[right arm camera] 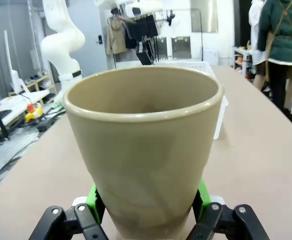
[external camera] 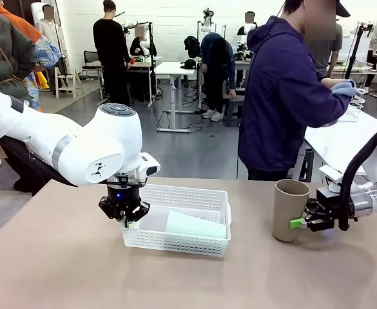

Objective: Clean and organize the cups into the basket.
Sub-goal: Pick up the Reusable plastic cup from the right side of the table and stack it inside the Organizing basket in the center of the table.

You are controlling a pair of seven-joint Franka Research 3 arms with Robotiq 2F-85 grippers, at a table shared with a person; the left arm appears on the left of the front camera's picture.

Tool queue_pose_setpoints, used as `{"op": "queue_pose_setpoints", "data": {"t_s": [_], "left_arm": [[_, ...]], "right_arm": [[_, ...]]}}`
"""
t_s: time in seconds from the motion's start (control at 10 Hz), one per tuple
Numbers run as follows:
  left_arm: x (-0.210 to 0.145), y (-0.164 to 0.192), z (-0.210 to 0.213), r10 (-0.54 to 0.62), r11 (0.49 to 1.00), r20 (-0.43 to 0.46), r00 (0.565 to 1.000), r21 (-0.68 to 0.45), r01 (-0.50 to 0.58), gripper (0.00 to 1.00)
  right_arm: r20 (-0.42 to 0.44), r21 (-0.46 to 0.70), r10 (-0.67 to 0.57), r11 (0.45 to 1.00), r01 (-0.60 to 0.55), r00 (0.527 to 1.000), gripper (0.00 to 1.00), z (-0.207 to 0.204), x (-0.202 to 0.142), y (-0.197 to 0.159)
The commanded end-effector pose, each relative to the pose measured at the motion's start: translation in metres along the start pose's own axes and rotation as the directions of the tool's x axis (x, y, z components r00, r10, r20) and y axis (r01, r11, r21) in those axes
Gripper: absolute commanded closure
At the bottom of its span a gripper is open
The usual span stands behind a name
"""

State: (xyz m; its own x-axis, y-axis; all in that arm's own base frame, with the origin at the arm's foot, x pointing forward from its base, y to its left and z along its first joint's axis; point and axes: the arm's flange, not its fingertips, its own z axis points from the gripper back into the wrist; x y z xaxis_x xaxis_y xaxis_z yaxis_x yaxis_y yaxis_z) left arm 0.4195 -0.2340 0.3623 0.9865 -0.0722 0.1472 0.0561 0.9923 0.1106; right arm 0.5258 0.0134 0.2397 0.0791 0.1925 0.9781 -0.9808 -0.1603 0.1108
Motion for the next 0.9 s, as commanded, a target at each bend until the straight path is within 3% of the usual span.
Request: {"op": "queue_pose_setpoints", "data": {"t_s": [0.0,0.2,0.4,0.6,0.8], "left_arm": [[-0.001,0.000,-0.002,-0.014,1.000,0.002,1.000,0.007,0.014,1.00],[-0.001,0.000,-0.002,-0.014,1.000,0.002,1.000,0.007,0.014,1.00],[-0.001,0.000,-0.002,-0.014,1.000,0.002,1.000,0.007,0.014,1.00],[-0.001,0.000,-0.002,-0.014,1.000,0.002,1.000,0.007,0.014,1.00],[-0.001,0.000,-0.002,-0.014,1.000,0.002,1.000,0.007,0.014,1.00]], "right_arm": [[0.041,-0.014,-0.073,0.997,0.074,0.996,1.00,0.006,0.071,0.056],[0.117,0.003,-0.025,1.000,0.025,0.993,1.00,0.029,0.135,0.103],[0.108,-0.080,-0.006,0.997,0.015,0.994,1.00,0.049,0.177,0.126],[0.100,-0.105,-0.032,0.994,0.043,0.994,1.00,0.050,0.180,0.129],[0.097,-0.048,0.016,0.999,-0.011,0.995,1.00,0.058,0.191,0.135]]}}
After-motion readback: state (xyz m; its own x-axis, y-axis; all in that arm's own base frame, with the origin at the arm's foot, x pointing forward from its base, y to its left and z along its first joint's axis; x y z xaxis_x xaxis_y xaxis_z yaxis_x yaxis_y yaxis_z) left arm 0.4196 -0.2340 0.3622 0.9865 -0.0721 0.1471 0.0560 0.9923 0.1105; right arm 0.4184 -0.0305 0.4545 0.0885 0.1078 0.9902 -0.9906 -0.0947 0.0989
